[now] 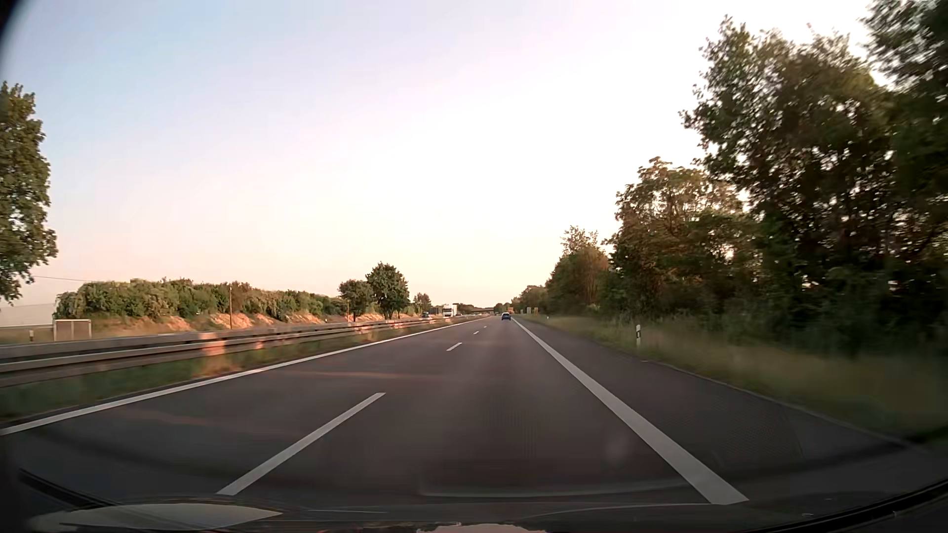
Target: Follow the waypoints while adhering to traffic rules and regulations
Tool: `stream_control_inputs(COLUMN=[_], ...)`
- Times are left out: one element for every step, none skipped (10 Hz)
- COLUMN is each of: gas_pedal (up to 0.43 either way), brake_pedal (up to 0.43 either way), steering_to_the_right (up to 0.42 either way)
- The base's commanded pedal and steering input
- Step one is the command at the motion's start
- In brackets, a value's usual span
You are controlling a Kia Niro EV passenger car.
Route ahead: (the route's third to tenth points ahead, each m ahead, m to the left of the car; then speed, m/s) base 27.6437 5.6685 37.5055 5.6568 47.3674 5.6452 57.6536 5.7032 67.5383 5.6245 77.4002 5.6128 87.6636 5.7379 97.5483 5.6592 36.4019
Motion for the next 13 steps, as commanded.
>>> stream_control_inputs(gas_pedal=[0.378,0.378,0.378,0.390,0.398,0.409,0.409,0.409,0.421,0.421,0.421,0.421,0.421], brake_pedal=[0.018,0.018,0.018,0.012,0.018,0.018,0.018,0.018,0.018,0.018,0.018,0.012,0.018], steering_to_the_right=[0.000,0.000,0.000,0.000,0.000,0.000,0.000,0.000,0.000,-0.001,-0.001,-0.002,-0.003])
